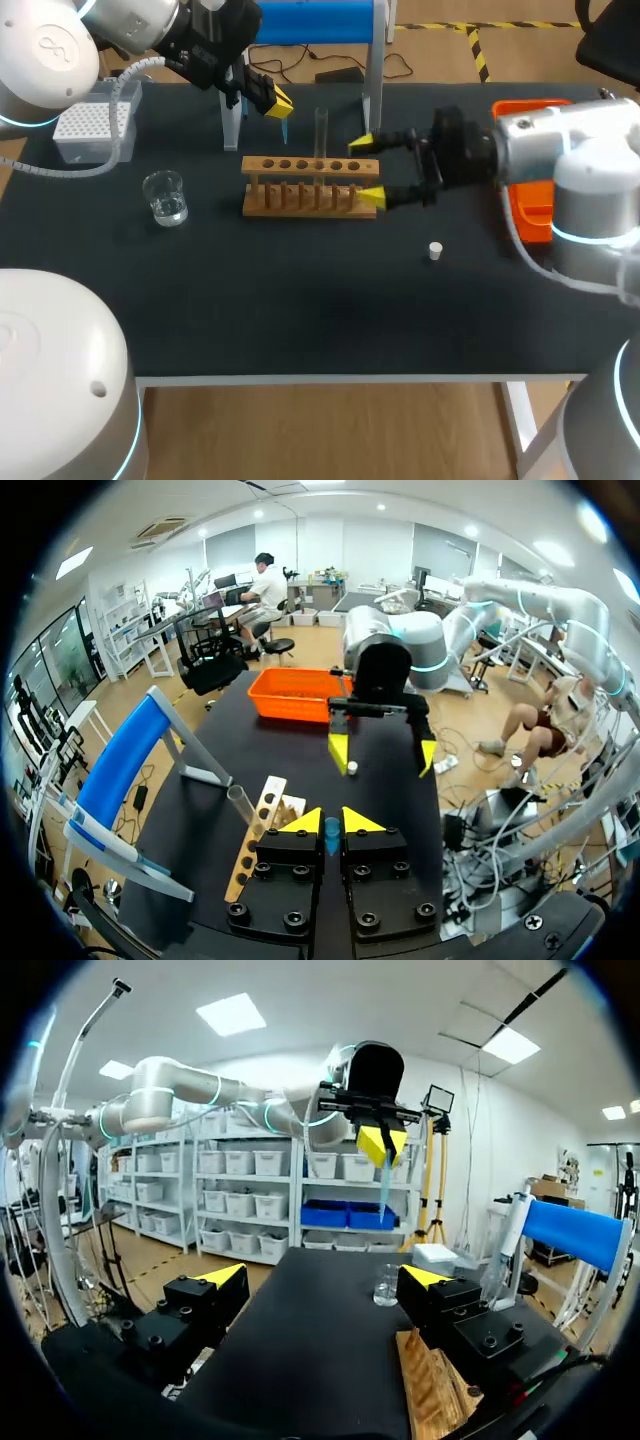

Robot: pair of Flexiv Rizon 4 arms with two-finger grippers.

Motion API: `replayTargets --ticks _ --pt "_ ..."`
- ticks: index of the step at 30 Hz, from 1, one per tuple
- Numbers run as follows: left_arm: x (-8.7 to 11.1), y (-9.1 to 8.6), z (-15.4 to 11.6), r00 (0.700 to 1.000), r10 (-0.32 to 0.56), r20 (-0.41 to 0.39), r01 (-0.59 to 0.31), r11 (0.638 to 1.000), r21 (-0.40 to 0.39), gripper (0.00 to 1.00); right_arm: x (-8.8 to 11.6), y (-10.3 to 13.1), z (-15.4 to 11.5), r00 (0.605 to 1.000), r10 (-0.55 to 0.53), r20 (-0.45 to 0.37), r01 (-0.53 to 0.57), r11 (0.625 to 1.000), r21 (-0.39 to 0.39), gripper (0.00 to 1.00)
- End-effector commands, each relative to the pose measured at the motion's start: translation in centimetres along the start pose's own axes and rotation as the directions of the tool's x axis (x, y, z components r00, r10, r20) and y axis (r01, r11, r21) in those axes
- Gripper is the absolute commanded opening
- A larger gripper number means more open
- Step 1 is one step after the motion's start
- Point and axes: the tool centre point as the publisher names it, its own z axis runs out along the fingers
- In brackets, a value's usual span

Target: Invert the test tube, pick up the pipette, mount the tip to pipette, aspirate from beaker and dispense into the tube, eject the tip, return the pipette, and cap with the stopper.

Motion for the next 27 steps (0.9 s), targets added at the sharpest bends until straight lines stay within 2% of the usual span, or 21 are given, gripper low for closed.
replayTargets --ticks 1,10,27 --pt "0.0 -0.1 -0.1 1.0 -0.001 -0.002 0.001 1.0 -0.005 0.0 -2.3 0.6 2.0 0.998 0.029 -0.049 -0.028 1.0 0.014 1.0" --pt "0.0 -0.1 -0.1 1.0 -0.001 -0.002 0.001 1.0 -0.005 0.0 -3.4 2.3 4.2 0.998 0.052 -0.047 -0.054 0.998 -0.022 1.0" --pt "0.0 -0.1 -0.1 1.0 -0.001 -0.002 0.001 1.0 -0.005 0.0 -4.7 4.6 6.9 0.999 0.02 -0.035 -0.023 0.997 -0.08 1.0"
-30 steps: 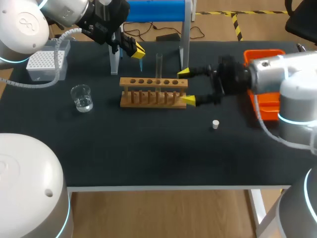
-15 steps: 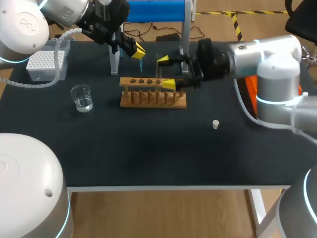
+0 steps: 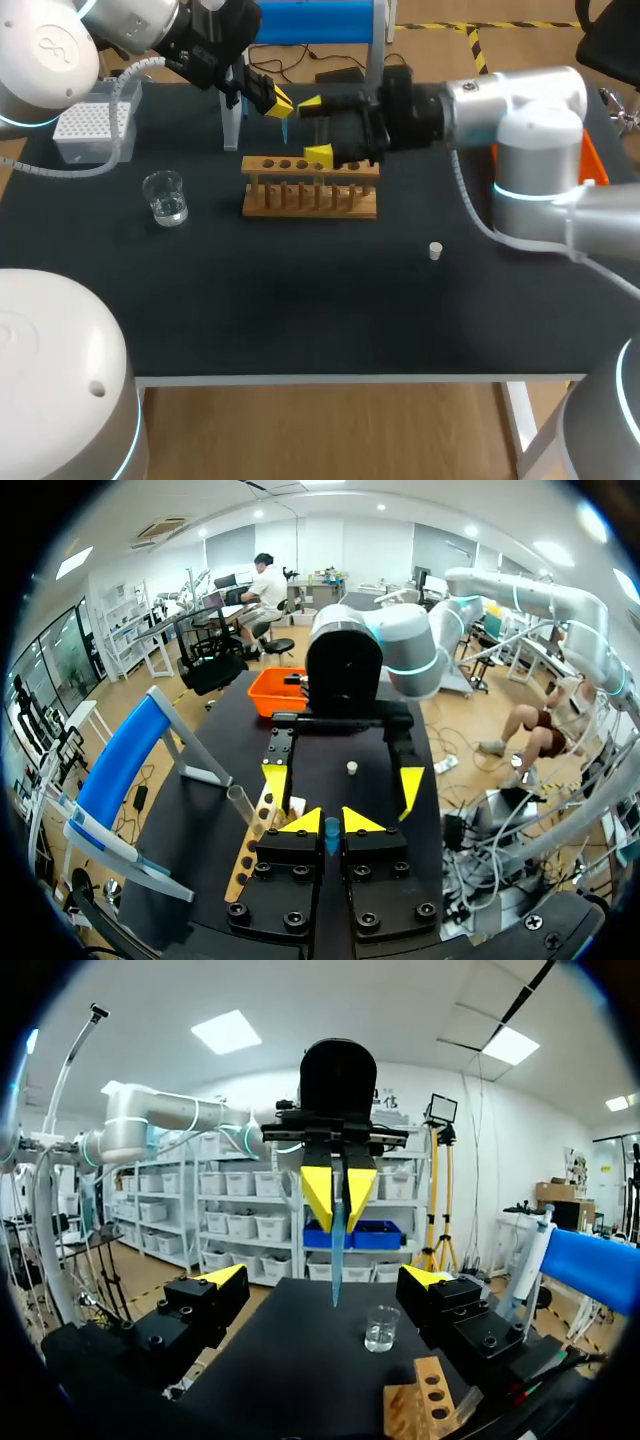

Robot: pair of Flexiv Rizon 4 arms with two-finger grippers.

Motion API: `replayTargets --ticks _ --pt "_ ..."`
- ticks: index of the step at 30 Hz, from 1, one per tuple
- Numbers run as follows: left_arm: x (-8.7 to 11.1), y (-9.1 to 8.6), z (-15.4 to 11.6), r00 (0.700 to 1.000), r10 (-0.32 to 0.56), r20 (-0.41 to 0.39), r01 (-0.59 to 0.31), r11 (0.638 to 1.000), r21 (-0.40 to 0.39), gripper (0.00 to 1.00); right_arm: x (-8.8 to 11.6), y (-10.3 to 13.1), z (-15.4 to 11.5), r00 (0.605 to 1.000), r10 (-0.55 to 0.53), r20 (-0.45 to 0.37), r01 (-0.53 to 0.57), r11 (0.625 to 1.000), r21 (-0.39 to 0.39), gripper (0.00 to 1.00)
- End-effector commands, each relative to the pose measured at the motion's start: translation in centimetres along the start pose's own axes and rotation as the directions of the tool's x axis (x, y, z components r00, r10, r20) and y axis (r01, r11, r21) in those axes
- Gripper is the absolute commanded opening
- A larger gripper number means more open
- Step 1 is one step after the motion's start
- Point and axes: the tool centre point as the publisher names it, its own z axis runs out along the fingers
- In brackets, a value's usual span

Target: Invert the test tube, pick up the pipette, mount the tip to pipette, aspirate from beaker and dispense into the tube, eject the tip, return the pipette, and cap with the stopper.

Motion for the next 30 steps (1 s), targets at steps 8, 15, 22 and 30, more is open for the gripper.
replayTargets --ticks 8,15,22,30 --pt "0.0 0.0 -0.1 1.0 -0.001 -0.002 0.001 1.0 -0.005 0.0 -0.9 0.2 2.0 0.999 0.036 0.009 -0.036 0.999 -0.003 1.0" --pt "0.0 0.0 -0.1 1.0 -0.001 -0.002 0.001 1.0 -0.005 0.0 -1.6 0.1 2.8 0.999 0.043 0.004 -0.043 0.999 -0.014 1.0" --pt "0.0 0.0 -0.1 1.0 -0.001 -0.002 0.001 1.0 -0.005 0.0 -1.9 0.1 3.1 0.999 0.044 0.0 -0.044 0.999 -0.019 1.0" --pt "0.0 0.0 -0.1 1.0 -0.001 -0.002 0.001 1.0 -0.005 0.0 -2.2 0.4 3.7 0.999 0.031 -0.021 -0.032 0.999 -0.028 1.0"
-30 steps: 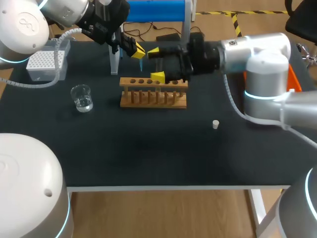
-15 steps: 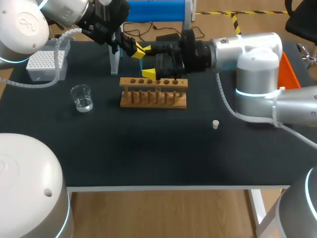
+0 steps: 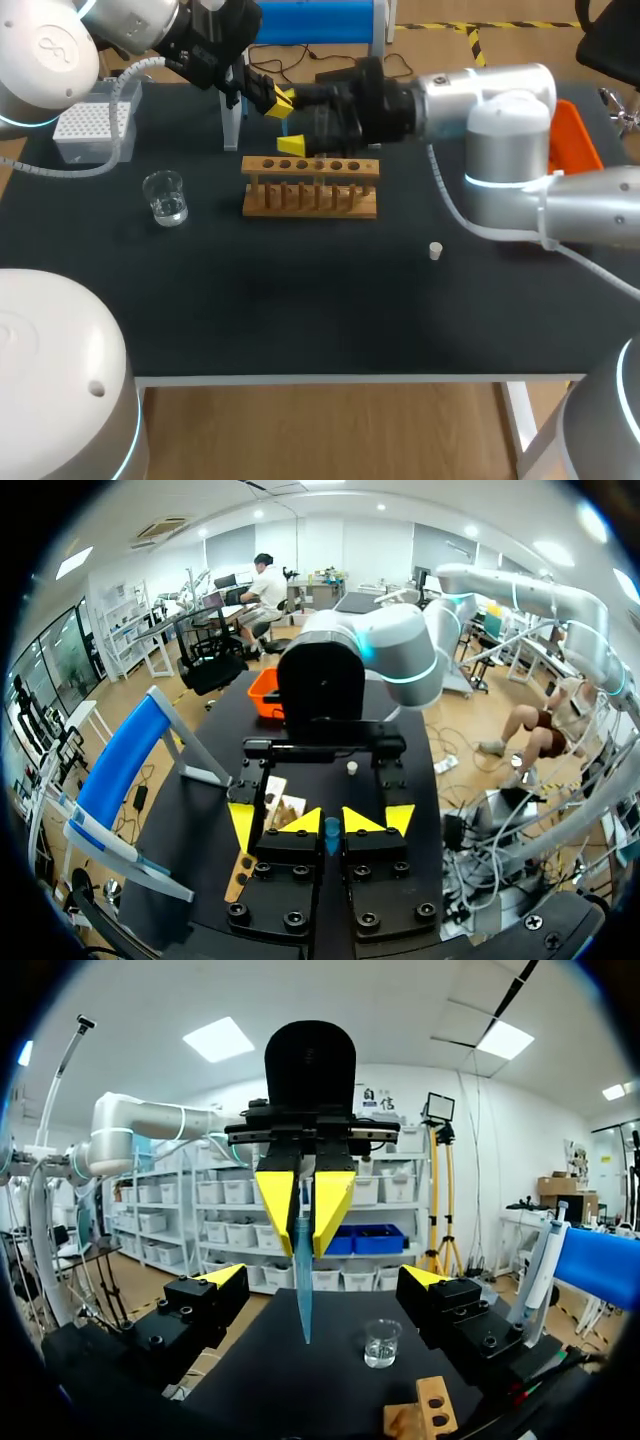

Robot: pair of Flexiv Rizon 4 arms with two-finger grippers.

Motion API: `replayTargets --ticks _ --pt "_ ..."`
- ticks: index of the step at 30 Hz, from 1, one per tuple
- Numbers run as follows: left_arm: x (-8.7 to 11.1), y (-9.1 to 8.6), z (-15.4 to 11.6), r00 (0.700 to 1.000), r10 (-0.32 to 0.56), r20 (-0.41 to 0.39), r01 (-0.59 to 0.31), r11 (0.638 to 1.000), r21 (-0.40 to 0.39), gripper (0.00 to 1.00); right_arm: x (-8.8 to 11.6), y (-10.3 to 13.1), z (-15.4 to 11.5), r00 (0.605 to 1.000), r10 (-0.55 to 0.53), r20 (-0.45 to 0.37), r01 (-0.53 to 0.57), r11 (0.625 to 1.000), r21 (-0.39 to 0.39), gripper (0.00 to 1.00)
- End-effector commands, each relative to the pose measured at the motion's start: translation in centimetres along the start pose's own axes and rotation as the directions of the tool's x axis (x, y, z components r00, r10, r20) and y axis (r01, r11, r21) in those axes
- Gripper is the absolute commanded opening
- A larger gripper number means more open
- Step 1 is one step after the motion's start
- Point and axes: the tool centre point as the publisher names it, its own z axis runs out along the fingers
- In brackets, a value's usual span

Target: Invert the test tube, pick up the pipette, mount the tip to pipette, aspirate from beaker and dispense into the tube, eject the tip, return the pipette, and cap with the stopper.

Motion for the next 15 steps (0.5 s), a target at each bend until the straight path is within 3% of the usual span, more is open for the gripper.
replayTargets --ticks 1,8,10,12,13,15 --pt "-0.04 -0.04 -0.11 1.0 -0.001 -0.003 0.001 1.0 -0.004 0.0 -0.43 -0.01 0.37 1.0 -0.003 -0.014 0.003 1.0 -0.004 1.0" --pt "-0.04 -0.04 -0.11 1.0 -0.001 -0.003 0.001 1.0 -0.004 0.0 -0.4 0.09 0.73 1.0 -0.006 -0.021 0.006 1.0 -0.006 1.0" --pt "-0.04 -0.04 -0.11 1.0 -0.001 -0.003 0.001 1.0 -0.004 0.0 -0.4 0.09 0.73 1.0 -0.008 -0.021 0.008 1.0 -0.004 0.93" --pt "-0.04 -0.04 -0.11 1.0 -0.001 -0.003 0.001 1.0 -0.004 0.0 -0.36 0.12 0.73 1.0 -0.01 -0.02 0.01 1.0 -0.003 0.73" --pt "-0.04 -0.04 -0.11 1.0 -0.001 -0.003 0.001 1.0 -0.004 0.0 -0.34 0.13 0.73 1.0 -0.012 -0.02 0.012 1.0 -0.002 0.54" --pt "-0.04 -0.04 -0.11 1.0 -0.001 -0.003 0.001 1.0 -0.004 0.0 -0.33 0.14 0.72 1.0 -0.014 -0.02 0.014 1.0 -0.001 0.4"
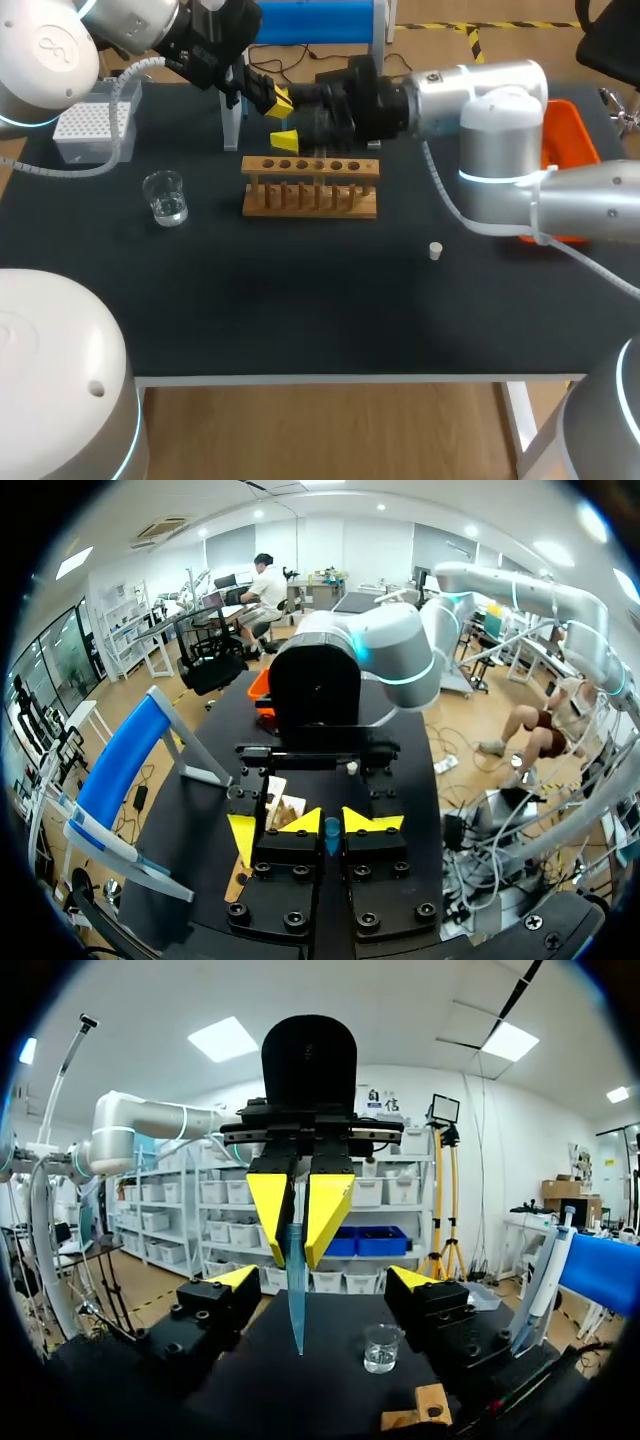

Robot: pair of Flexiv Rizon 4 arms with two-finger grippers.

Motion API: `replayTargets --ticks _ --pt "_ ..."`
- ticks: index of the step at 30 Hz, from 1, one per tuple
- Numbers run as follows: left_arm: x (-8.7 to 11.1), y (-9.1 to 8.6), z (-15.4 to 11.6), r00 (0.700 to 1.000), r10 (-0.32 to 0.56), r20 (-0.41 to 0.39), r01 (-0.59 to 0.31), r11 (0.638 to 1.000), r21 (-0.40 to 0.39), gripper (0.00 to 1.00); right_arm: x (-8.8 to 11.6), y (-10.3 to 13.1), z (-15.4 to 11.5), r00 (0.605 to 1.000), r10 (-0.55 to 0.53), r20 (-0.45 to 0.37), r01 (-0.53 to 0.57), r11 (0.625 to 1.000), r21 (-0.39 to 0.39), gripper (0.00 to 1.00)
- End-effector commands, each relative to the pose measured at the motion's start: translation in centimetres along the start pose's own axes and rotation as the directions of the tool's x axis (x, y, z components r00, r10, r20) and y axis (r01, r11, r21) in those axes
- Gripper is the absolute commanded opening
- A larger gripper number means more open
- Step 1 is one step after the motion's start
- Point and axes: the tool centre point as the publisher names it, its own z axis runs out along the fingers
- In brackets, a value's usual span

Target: Invert the test tube, pick up the pipette, mount the tip to pipette, aspirate from beaker and dispense into the tube, eject the tip, return the pipette, and cap with the stopper.

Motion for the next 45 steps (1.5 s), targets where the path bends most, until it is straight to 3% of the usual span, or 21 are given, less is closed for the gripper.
replayTargets --ticks 1,7,17,18,19,30,45 --pt "0.0 0.0 -0.1 1.0 -0.001 -0.003 0.001 1.0 -0.004 0.0 0.0 0.0 -0.1 1.0 -0.002 -0.003 0.002 1.0 0.001 0.35" --pt "0.0 0.0 -0.1 1.0 -0.001 -0.003 0.001 1.0 -0.004 0.0 0.0 0.0 -0.1 1.0 -0.004 -0.003 0.004 1.0 -0.001 0.0" --pt "0.0 0.0 -0.1 1.0 -0.001 -0.003 0.001 1.0 -0.004 0.0 0.0 -0.1 -0.2 1.0 -0.002 0.0 0.002 1.0 -0.005 0.0" --pt "0.0 0.0 -0.1 1.0 -0.001 -0.003 0.001 1.0 -0.004 0.58 0.1 -0.1 -0.3 1.0 -0.003 0.0 0.003 1.0 -0.005 0.0" --pt "0.0 0.0 -0.1 1.0 -0.001 -0.003 0.001 1.0 -0.004 1.0 0.1 -0.1 -0.3 1.0 -0.003 0.0 0.003 1.0 -0.005 0.0" --pt "0.0 0.0 -0.1 1.0 -0.001 -0.003 0.001 1.0 -0.004 1.0 1.9 -0.2 -2.6 1.0 -0.015 0.0 0.015 1.0 -0.007 0.0" --pt "0.0 0.0 -0.1 1.0 -0.001 -0.003 0.001 1.0 -0.004 1.0 9.3 -1.6 -12.5 1.0 0.03 -0.005 -0.03 0.999 -0.039 0.0"
